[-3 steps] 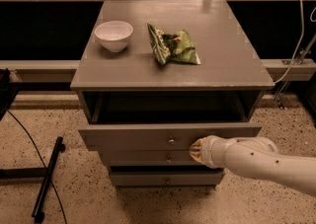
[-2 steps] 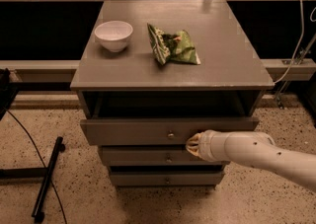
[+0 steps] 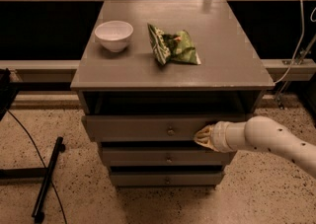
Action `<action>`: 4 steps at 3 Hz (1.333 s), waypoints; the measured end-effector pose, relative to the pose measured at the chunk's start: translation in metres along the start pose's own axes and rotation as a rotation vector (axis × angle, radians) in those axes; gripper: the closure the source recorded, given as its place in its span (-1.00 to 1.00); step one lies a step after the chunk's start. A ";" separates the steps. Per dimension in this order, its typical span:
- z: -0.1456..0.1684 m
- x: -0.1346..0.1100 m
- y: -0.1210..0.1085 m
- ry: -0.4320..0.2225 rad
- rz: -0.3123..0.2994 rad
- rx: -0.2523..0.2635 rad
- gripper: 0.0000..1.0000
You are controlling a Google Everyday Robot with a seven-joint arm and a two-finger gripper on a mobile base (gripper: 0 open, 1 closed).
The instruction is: Close top drawer
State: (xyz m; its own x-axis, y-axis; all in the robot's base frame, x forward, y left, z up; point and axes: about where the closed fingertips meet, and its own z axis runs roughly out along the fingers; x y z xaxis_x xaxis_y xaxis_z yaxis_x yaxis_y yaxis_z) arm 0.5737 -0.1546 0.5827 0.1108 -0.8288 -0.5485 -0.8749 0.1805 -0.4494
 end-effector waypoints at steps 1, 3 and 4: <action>-0.007 0.020 -0.006 -0.031 0.051 -0.017 1.00; -0.016 0.033 -0.016 -0.065 0.078 0.032 1.00; -0.019 0.036 -0.017 -0.070 0.096 0.057 1.00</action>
Offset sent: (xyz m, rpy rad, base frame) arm 0.0087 -0.0462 -0.0042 0.0987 0.0270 -0.0287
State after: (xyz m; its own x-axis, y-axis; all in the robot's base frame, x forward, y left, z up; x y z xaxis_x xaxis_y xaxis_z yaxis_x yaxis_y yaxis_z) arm 0.5835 -0.1978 0.5835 0.0615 -0.7678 -0.6378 -0.8552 0.2889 -0.4303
